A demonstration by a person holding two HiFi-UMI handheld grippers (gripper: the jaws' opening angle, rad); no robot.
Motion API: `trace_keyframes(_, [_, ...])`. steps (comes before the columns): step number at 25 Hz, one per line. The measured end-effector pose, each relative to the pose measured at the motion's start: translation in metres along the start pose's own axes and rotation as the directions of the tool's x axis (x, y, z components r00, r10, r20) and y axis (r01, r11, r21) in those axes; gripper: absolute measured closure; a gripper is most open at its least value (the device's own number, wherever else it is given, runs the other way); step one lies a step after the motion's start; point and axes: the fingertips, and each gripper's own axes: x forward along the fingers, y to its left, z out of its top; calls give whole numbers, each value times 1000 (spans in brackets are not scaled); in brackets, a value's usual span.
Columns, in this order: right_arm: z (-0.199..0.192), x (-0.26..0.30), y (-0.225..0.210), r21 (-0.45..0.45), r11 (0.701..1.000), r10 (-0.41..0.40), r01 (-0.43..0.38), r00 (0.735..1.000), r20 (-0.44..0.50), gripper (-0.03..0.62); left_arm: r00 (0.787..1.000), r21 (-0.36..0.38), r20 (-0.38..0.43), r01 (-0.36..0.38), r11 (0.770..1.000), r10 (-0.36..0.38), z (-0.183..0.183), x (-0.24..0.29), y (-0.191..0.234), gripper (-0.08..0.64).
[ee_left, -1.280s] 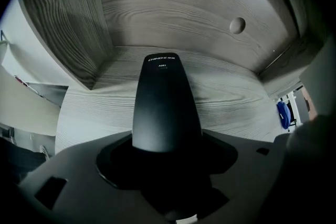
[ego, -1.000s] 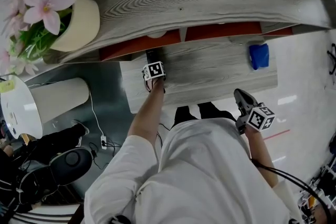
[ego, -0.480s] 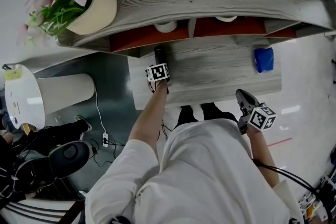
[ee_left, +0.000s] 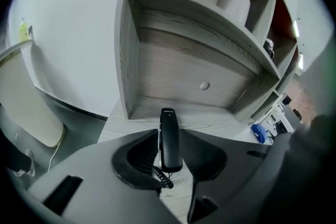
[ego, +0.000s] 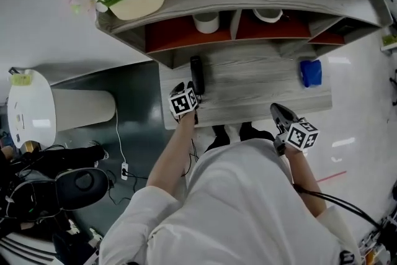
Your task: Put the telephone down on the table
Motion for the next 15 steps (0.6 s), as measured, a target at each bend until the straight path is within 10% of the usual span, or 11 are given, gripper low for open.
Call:
trace_keyframes(5, [-16, -15, 4, 7, 999, -35, 35, 998, 47, 574, 996, -43, 81, 45, 998, -42, 2, -51, 5, 549])
trace_keyframes(15, [-26, -52, 9, -139, 990, -32, 39, 998, 50, 574, 955, -121, 163, 269, 956, -248, -38, -141, -31, 551])
